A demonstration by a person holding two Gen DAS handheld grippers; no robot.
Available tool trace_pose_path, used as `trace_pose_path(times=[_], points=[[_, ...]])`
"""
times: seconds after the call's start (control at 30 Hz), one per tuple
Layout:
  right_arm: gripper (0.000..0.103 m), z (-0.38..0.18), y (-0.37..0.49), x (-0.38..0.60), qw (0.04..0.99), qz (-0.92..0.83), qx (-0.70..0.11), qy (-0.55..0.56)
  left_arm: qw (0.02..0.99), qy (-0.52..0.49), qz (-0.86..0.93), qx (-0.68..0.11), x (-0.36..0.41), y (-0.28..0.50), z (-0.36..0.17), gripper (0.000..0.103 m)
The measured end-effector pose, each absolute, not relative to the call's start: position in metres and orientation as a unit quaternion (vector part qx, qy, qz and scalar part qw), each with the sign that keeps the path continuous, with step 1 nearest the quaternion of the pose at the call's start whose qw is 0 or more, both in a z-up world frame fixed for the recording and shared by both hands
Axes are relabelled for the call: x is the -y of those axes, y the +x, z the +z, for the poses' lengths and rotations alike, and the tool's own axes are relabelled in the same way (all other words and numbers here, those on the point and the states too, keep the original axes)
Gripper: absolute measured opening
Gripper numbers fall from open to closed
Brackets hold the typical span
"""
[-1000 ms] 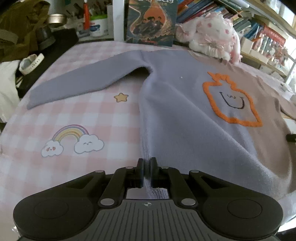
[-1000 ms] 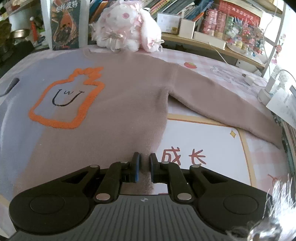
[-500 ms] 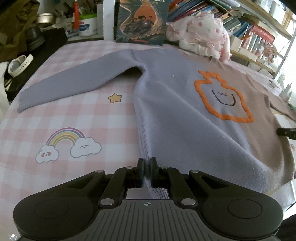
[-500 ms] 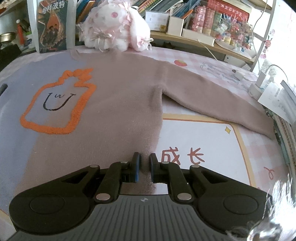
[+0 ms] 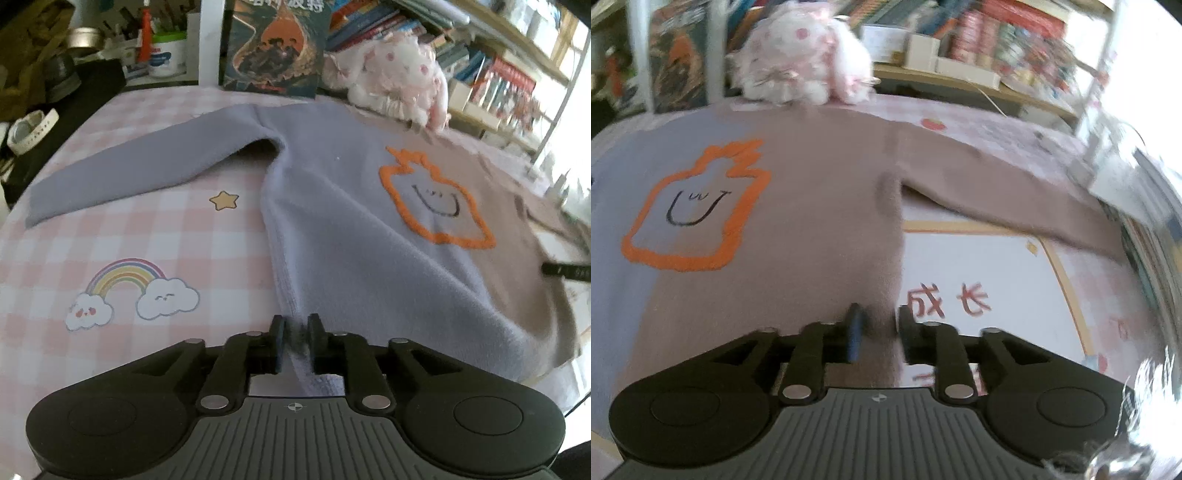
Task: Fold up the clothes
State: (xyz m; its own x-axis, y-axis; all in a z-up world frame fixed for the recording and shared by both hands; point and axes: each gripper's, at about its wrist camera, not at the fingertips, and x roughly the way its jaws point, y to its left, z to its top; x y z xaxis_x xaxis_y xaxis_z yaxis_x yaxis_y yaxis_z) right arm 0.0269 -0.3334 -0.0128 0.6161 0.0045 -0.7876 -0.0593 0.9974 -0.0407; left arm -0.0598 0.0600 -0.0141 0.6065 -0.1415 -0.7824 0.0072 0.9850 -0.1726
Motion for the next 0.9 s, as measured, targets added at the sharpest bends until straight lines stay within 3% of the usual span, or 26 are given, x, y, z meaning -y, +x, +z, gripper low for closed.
trace_pose_path(times=[0.43,0.47,0.53,0.6,0.9], points=[[0.038,-0.011,-0.023,0.346,0.885,-0.011,-0.46,0.071,0.886,-0.126,-0.069,-0.441,-0.073,-0.056,-0.02,0.019],[0.033,-0.01,-0.024,0.344,0.885,-0.009,-0.461,0.069,0.885,-0.127,-0.072,-0.442,-0.073,-0.056,-0.021,0.018],[0.02,-0.009,-0.025,0.341,0.884,-0.001,-0.462,0.068,0.884,-0.129,-0.073,-0.444,-0.075,-0.055,-0.021,0.007],[0.015,-0.009,-0.026,0.338,0.885,0.003,-0.461,0.066,0.883,-0.126,-0.071,-0.446,-0.076,-0.054,-0.022,0.005],[0.014,-0.007,-0.031,0.331,0.886,0.003,-0.461,0.05,0.89,-0.07,-0.066,-0.445,-0.068,-0.059,-0.018,0.005]])
